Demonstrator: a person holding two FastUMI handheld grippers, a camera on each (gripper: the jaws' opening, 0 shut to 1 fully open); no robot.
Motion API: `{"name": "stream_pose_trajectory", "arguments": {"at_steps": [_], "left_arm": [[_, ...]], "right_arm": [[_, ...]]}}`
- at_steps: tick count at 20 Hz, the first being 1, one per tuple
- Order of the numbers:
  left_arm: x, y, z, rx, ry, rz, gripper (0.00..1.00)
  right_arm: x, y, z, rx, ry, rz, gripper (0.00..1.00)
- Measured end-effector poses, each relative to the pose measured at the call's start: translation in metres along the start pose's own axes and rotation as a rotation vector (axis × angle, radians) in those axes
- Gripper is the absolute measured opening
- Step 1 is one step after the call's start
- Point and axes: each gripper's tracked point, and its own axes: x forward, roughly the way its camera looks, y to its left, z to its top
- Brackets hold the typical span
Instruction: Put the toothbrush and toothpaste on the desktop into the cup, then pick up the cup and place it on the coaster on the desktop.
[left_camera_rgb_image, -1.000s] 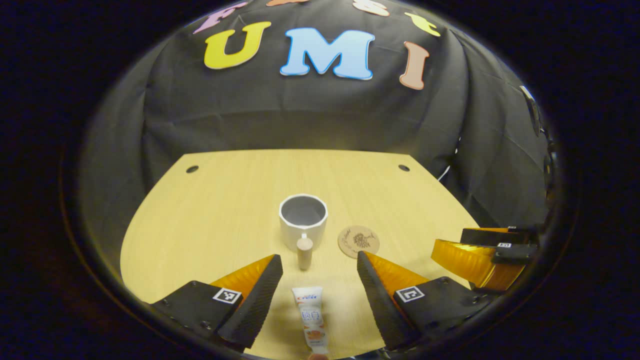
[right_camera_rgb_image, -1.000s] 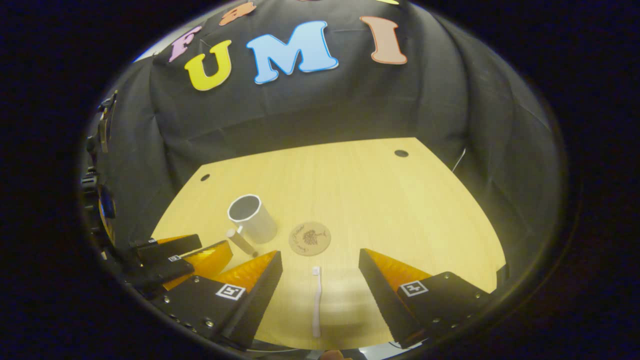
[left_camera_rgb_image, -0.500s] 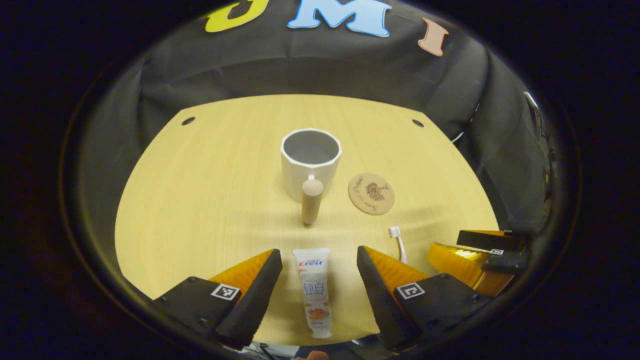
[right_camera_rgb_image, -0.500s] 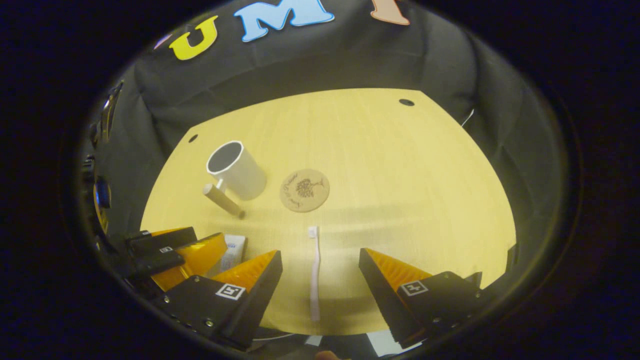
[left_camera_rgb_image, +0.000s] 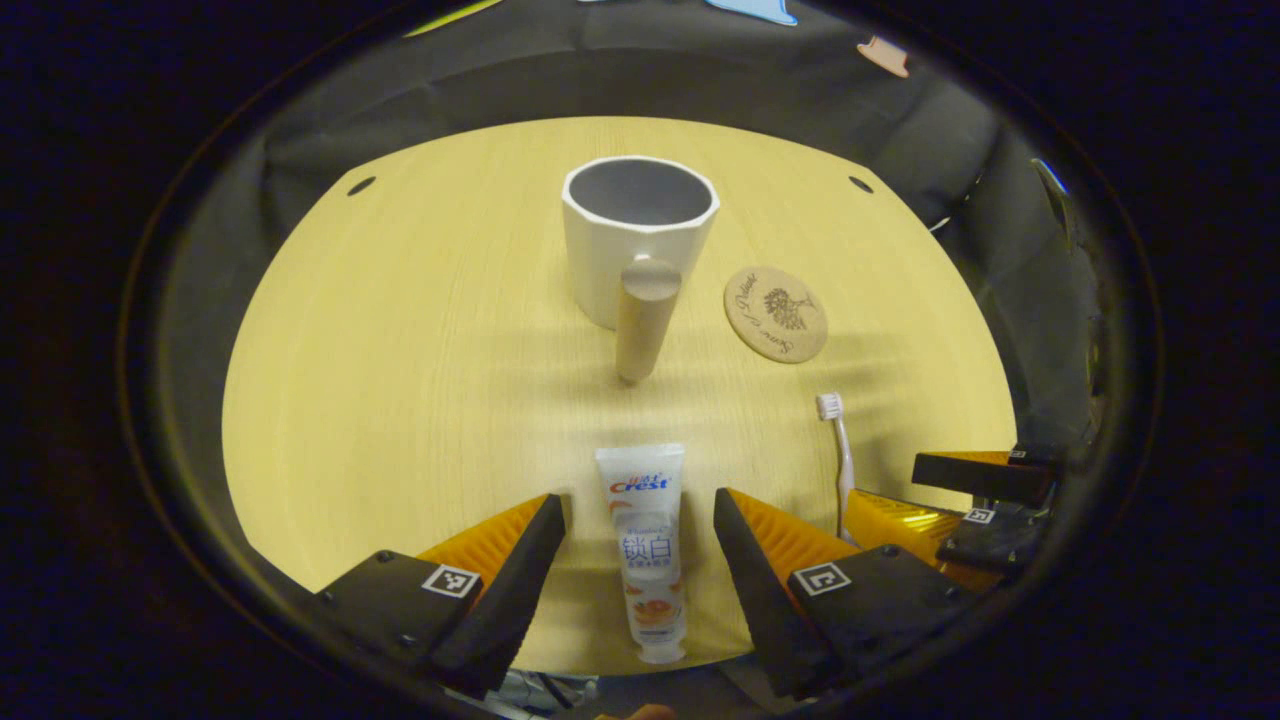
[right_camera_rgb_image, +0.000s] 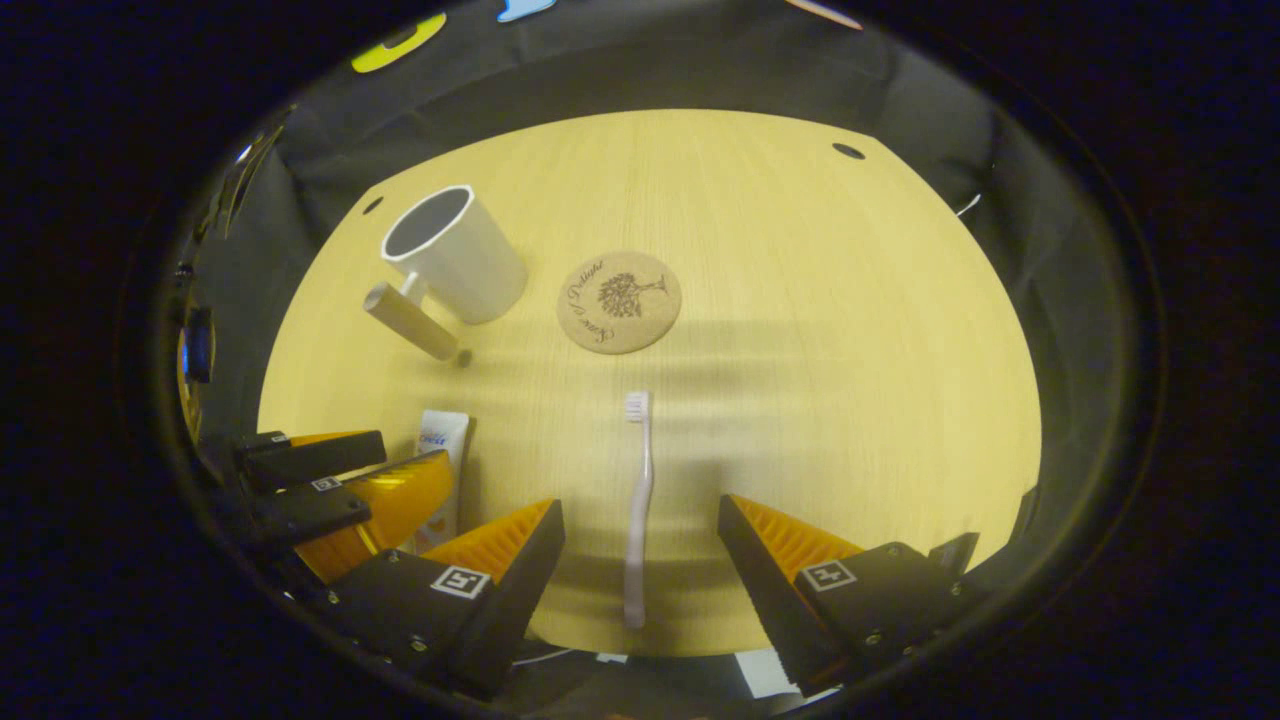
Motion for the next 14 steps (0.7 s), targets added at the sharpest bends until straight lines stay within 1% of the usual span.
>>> {"name": "stream_pose_trajectory", "arguments": {"at_steps": [1, 2, 3, 5, 6, 7, 8, 9, 10, 11, 12, 13, 14], "left_arm": [[0.003, -0.001, -0.003, -0.002, 0.018, -0.002, 0.98], [0.006, -0.002, -0.006, -0.006, 0.038, -0.004, 0.95], [0.008, -0.003, -0.01, -0.01, 0.056, -0.006, 0.95], [0.014, -0.003, -0.017, -0.024, 0.091, 0.001, 0.95], [0.016, -0.003, -0.02, -0.026, 0.105, -0.008, 1.0], [0.018, -0.002, -0.021, -0.031, 0.113, -0.006, 0.99], [0.019, -0.004, -0.023, -0.034, 0.122, -0.009, 0.95], [0.021, -0.004, -0.025, -0.037, 0.13, -0.01, 0.94], [0.022, -0.004, -0.026, -0.038, 0.137, -0.008, 0.88], [0.022, -0.002, -0.026, -0.035, 0.14, -0.002, 0.81], [0.022, 0.0, -0.025, -0.031, 0.139, 0.005, 0.8], [0.022, 0.0, -0.025, -0.034, 0.142, 0.005, 0.8], [0.023, 0.001, -0.025, -0.033, 0.145, 0.01, 0.73]], "right_arm": [[0.002, 0.0, -0.002, -0.002, 0.017, -0.001, 0.96], [0.005, 0.003, -0.005, -0.004, 0.036, 0.006, 0.95], [0.009, 0.005, -0.008, -0.006, 0.051, 0.009, 0.95], [0.015, 0.009, -0.013, -0.005, 0.082, 0.018, 0.87], [0.017, 0.009, -0.014, -0.01, 0.097, 0.018, 0.84], [0.02, 0.007, -0.016, -0.016, 0.106, 0.009, 0.84], [0.021, 0.009, -0.017, -0.016, 0.121, 0.013, 0.77], [0.024, 0.008, -0.018, -0.021, 0.128, 0.011, 0.75], [0.027, 0.006, -0.019, -0.02, 0.133, -0.002, 0.76], [0.027, 0.008, -0.02, -0.02, 0.143, 0.003, 0.65], [0.028, 0.007, -0.021, -0.024, 0.15, 0.0, 0.59], [0.029, 0.004, -0.022, -0.032, 0.157, -0.011, 0.61], [0.029, 0.004, -0.02, -0.036, 0.155, -0.012, 0.59]]}}
